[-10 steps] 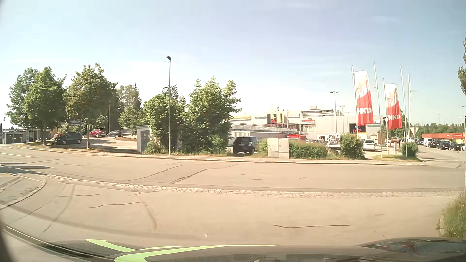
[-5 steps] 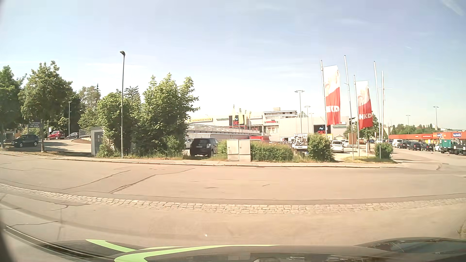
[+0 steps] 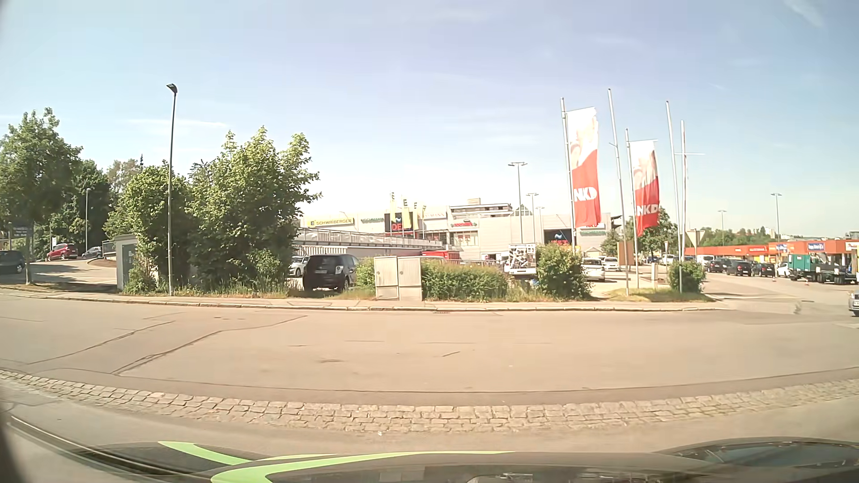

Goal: Follow the waypoints while adhering to traffic rules and regulations

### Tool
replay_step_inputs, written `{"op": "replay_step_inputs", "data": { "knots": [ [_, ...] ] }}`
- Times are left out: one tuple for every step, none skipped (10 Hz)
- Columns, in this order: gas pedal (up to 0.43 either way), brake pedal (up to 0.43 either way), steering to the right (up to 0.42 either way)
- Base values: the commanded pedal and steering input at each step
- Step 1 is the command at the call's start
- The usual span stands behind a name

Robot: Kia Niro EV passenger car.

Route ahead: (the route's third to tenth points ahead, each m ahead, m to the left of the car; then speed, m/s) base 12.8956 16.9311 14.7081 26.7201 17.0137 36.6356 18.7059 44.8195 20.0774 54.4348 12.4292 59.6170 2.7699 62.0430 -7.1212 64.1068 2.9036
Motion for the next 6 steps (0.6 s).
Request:
{"op": "replay_step_inputs", "data": {
  "knots": [
    [0.000,0.250,0.042],
    [0.000,0.256,0.009],
    [0.000,0.262,-0.016],
    [0.000,0.262,-0.031],
    [0.000,0.262,-0.039],
    [0.000,0.262,-0.042]
  ]
}}
